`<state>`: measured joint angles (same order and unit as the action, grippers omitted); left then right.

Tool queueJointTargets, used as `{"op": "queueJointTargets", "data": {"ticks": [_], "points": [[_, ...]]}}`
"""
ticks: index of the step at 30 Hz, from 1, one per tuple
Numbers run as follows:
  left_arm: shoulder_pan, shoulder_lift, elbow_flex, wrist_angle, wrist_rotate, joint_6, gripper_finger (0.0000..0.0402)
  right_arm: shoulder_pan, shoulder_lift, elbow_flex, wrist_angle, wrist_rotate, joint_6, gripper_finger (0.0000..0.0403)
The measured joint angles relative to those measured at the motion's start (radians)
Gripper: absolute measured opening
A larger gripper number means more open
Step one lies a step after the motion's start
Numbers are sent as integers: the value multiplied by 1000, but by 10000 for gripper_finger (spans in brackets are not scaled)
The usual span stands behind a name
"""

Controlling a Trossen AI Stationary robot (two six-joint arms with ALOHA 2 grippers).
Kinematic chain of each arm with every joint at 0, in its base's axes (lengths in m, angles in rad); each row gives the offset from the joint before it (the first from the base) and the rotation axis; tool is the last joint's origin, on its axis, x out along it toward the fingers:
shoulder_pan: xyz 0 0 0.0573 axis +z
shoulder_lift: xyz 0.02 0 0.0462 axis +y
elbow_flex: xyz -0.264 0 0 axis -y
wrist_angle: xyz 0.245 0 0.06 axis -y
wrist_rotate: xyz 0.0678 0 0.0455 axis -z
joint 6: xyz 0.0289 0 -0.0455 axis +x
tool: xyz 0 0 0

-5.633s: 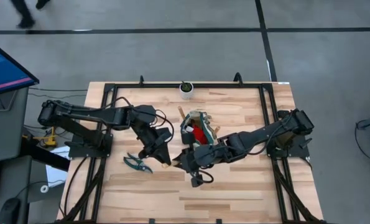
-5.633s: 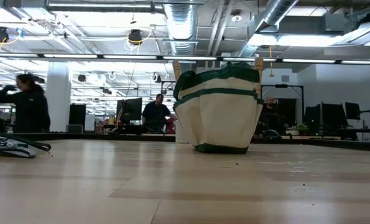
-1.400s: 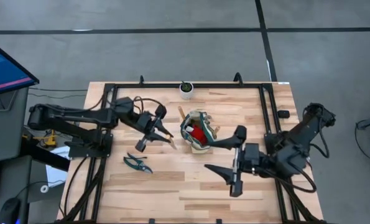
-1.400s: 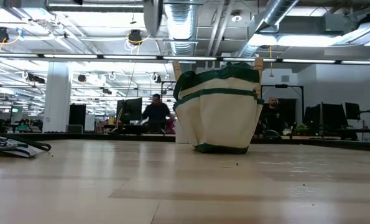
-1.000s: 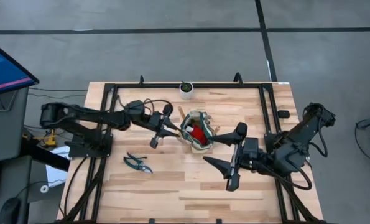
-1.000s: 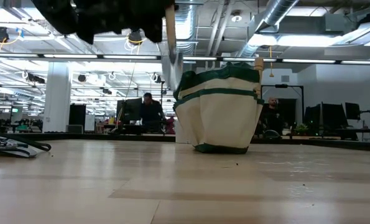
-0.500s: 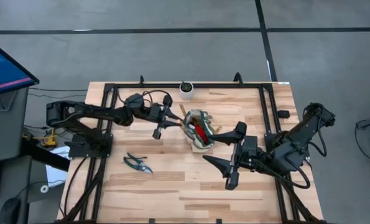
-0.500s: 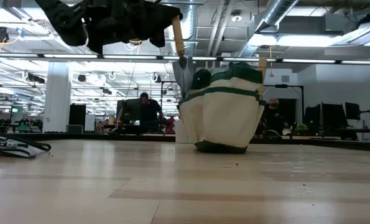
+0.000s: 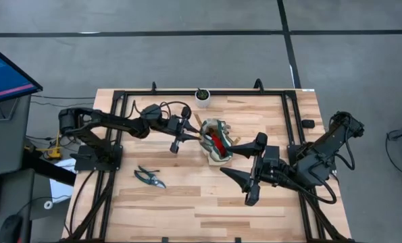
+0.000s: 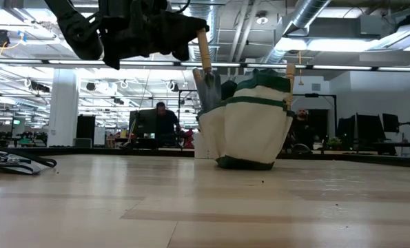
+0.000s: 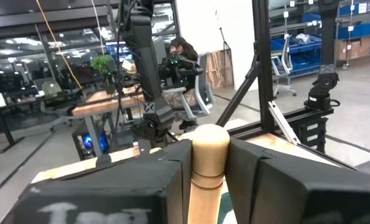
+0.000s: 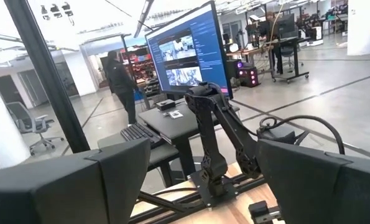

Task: Pick & Place Garden tools in Gardening bag
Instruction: Put the brown trowel into the green gardening bag

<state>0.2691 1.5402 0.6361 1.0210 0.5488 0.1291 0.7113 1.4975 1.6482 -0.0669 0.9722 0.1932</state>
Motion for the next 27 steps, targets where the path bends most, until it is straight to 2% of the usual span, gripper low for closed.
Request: {"op": "queueJointTargets", "data": {"ticks": [13,21,27], "points": [[-9,119,3,6,67,32,48,-3,0,0,-4,0,-5,285],[-8,184,7,47,189,34,50,-8,0,0,-7,-1,-8,285],[-8,229,38,45,247,31,66,-8,0,0,-7,-1,-8,285]]}}
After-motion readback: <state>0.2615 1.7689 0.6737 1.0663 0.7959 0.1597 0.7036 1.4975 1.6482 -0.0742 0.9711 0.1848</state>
